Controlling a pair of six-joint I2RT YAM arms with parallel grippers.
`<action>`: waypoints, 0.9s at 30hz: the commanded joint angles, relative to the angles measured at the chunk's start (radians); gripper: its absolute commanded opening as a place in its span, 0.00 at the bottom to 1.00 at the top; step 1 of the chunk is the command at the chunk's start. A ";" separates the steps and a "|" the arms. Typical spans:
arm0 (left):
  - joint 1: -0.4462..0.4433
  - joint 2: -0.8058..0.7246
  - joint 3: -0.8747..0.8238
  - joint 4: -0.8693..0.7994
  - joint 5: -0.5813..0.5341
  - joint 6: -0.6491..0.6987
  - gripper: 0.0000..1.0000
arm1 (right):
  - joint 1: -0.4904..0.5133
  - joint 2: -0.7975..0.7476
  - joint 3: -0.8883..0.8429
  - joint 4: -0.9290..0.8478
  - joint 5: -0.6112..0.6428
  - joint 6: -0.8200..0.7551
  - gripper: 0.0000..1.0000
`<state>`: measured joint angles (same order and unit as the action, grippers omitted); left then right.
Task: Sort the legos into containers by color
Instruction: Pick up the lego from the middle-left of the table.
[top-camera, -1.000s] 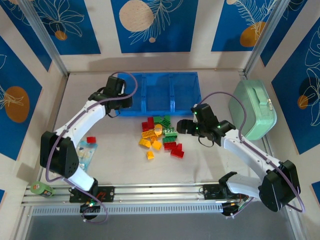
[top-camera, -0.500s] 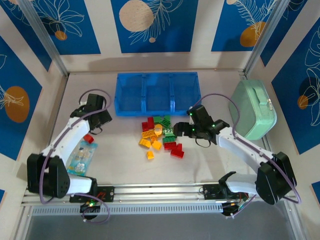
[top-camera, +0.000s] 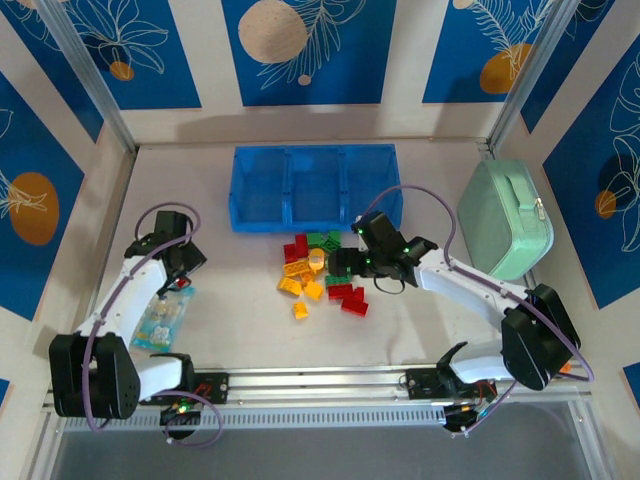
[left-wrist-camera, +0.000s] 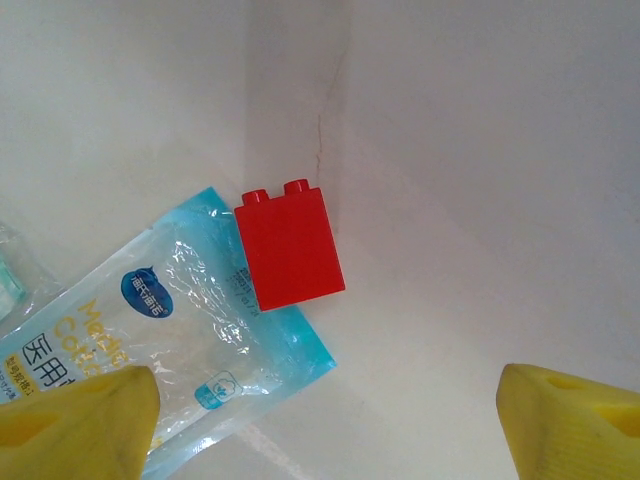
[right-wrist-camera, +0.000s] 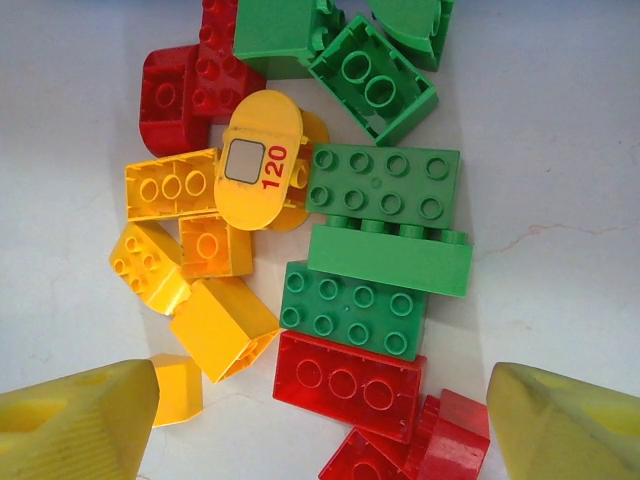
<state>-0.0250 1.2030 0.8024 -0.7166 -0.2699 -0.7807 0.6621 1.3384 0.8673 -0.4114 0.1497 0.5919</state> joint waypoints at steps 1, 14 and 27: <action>0.044 0.036 -0.025 0.025 0.038 -0.007 0.86 | 0.004 -0.005 -0.019 0.005 -0.006 0.003 0.86; 0.077 0.256 0.013 0.154 0.102 0.023 0.71 | -0.001 -0.013 -0.040 0.007 0.011 0.021 0.86; 0.077 0.350 0.049 0.184 0.089 0.045 0.59 | -0.015 -0.023 -0.027 -0.015 0.022 0.016 0.85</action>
<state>0.0402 1.5425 0.8165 -0.5304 -0.1650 -0.7506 0.6521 1.3369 0.8436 -0.4091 0.1616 0.5964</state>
